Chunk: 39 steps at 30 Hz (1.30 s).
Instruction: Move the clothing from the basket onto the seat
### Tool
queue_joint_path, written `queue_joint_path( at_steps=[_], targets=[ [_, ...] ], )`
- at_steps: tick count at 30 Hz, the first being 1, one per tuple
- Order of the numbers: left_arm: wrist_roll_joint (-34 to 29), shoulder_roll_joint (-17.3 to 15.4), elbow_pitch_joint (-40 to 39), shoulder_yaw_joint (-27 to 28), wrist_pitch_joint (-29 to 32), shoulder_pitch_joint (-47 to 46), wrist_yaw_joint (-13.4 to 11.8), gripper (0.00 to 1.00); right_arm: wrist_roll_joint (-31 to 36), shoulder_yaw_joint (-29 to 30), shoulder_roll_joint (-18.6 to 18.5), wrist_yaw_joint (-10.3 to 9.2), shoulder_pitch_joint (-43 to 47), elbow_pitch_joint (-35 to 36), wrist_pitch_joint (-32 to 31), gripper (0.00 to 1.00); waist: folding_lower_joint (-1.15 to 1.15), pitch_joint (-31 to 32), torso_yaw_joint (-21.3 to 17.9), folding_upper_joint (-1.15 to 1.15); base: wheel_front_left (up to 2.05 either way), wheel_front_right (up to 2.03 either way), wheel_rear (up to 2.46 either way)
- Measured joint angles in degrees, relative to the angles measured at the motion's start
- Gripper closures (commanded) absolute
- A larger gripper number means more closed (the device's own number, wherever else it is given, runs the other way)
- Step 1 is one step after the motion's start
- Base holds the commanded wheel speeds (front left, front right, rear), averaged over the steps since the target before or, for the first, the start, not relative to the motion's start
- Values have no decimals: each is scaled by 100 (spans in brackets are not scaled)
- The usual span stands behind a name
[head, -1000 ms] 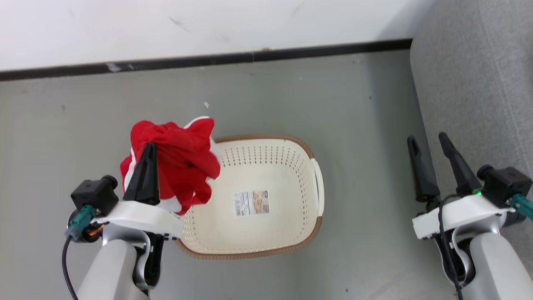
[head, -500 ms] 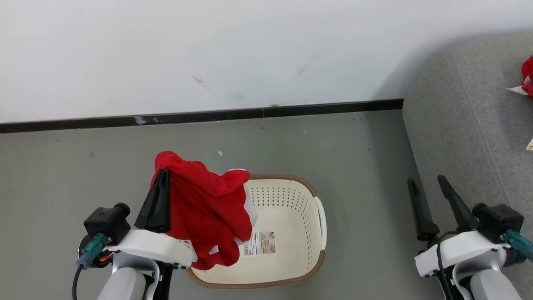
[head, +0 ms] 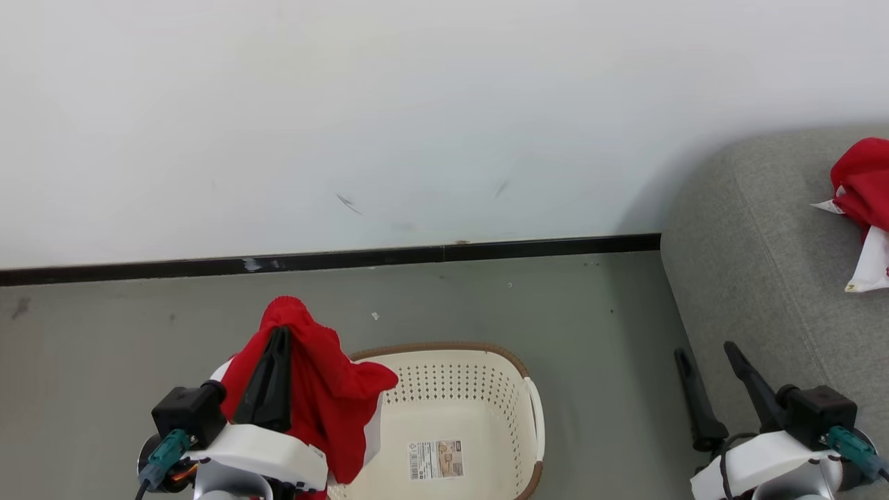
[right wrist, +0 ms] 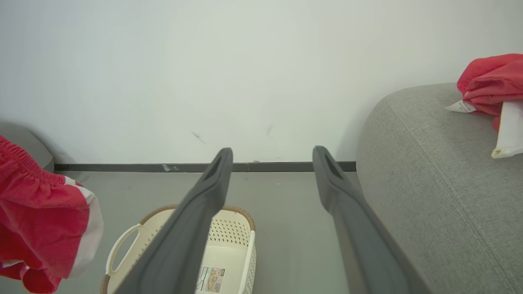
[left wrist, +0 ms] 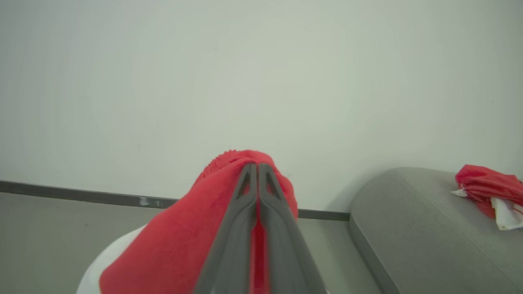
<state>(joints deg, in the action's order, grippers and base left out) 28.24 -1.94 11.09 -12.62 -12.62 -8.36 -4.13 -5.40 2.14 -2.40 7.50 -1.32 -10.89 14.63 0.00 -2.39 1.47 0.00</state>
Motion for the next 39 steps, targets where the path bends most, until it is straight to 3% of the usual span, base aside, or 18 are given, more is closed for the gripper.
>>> queue_joint_path(
  at_steps=[9, 22, 39],
  targets=[
    [-10, -46, -290, -127, 210, 306, -78, 100, 104, -578, -35, 0, 110, 19, 0, 0, 0, 356, 38, 0, 0, 0, 0],
    [-162, -70, -940, -660, 677, 435, -77, 100, 155, -2836, -86, 2, -457, -63, 0, 0, 0, 599, 262, 0, 0, 0, 0],
    [-210, -80, -1673, -1355, 1096, 435, -23, 100, 5, -3828, -103, 2, -1244, -254, 0, 0, 0, 623, 653, 0, 0, 0, 0]
  ],
)
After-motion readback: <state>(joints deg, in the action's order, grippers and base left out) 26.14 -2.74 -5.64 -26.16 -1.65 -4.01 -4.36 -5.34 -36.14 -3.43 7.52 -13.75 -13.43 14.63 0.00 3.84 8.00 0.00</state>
